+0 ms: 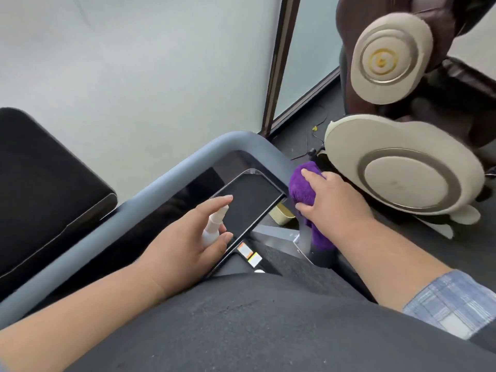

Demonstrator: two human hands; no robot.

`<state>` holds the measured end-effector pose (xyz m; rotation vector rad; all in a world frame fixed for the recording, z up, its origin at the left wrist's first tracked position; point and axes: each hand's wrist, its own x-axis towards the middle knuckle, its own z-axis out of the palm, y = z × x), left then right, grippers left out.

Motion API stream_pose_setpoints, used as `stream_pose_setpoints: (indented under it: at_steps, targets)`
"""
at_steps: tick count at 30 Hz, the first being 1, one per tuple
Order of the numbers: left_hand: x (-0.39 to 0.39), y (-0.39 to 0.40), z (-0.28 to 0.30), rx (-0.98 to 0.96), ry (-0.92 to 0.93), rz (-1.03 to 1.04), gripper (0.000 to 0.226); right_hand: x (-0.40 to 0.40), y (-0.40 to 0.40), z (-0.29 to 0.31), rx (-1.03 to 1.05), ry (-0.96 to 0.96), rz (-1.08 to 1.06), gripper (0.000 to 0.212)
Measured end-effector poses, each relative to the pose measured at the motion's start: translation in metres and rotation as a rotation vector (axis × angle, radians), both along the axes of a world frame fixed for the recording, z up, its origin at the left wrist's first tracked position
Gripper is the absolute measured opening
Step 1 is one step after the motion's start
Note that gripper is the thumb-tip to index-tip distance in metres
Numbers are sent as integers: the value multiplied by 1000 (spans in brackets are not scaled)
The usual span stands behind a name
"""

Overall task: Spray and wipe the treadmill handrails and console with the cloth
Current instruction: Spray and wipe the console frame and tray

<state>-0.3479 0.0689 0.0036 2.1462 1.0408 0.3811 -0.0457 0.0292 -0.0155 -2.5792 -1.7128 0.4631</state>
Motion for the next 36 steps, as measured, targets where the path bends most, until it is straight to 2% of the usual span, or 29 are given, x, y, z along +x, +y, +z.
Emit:
stream_pose_setpoints:
  at_steps: [7, 11, 15, 27, 31, 36]
  targets:
    - [62, 7, -5, 6, 12, -206, 65, 18, -80, -13, 38, 71, -168, 77]
    - [79, 10, -7, 2, 29, -262, 62, 16, -82, -15, 72, 56, -152, 76]
    - [73, 19, -7, 14, 73, -196, 60, 11, -58, -10, 77, 12, -69, 76]
    - [14, 14, -7, -29, 99, 194, 66, -36, 130, 7, 44, -76, 417, 80]
    - [-2, 1, -6, -53, 102, 305, 65, -56, 172, 7, 37, -164, 708, 83]
    - [-20, -21, -7, -49, 97, 425, 65, -78, 190, 5, 49, -161, 1061, 85]
